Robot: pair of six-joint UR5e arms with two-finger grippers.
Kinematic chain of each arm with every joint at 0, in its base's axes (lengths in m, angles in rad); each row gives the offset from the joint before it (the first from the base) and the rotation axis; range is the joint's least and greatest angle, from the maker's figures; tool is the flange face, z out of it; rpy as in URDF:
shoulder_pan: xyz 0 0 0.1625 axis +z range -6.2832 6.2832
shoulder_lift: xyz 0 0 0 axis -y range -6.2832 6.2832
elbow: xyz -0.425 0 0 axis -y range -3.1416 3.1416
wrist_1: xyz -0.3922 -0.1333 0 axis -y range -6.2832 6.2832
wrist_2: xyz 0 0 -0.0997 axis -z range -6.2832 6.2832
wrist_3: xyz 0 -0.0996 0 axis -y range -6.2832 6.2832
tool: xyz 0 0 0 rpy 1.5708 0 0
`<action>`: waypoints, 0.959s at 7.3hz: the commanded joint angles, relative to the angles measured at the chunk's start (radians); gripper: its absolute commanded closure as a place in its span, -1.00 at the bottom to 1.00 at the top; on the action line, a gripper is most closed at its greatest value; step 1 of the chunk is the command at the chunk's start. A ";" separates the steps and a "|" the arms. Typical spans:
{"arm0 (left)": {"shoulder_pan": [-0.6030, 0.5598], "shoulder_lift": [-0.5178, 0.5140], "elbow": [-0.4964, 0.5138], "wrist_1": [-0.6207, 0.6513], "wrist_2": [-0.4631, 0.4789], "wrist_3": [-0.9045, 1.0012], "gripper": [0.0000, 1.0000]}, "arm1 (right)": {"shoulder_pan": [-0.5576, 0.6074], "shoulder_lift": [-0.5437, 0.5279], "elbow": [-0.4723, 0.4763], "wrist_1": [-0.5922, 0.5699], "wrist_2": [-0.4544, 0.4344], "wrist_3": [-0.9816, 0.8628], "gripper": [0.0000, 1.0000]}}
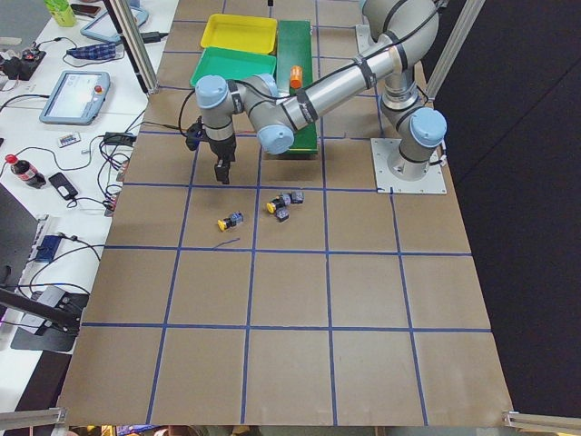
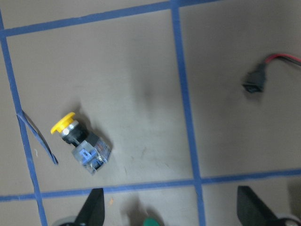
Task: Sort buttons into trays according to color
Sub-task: 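Move the left gripper to a yellow button while the right gripper shifts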
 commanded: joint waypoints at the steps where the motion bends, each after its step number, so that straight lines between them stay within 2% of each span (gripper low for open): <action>1: 0.052 -0.119 0.076 0.074 -0.003 -0.023 -1.00 | -0.025 -0.005 0.001 0.003 0.002 -0.003 -1.00; 2: 0.059 -0.150 0.110 0.075 -0.024 -0.109 -0.99 | -0.019 -0.011 0.001 0.003 0.002 -0.004 -1.00; 3: 0.069 -0.169 0.102 0.075 -0.069 -0.168 -0.96 | -0.022 -0.010 0.001 0.003 0.002 -0.007 -1.00; 7: 0.115 -0.169 0.057 0.061 -0.052 -0.190 -0.96 | -0.022 -0.011 0.023 0.003 0.004 -0.006 -1.00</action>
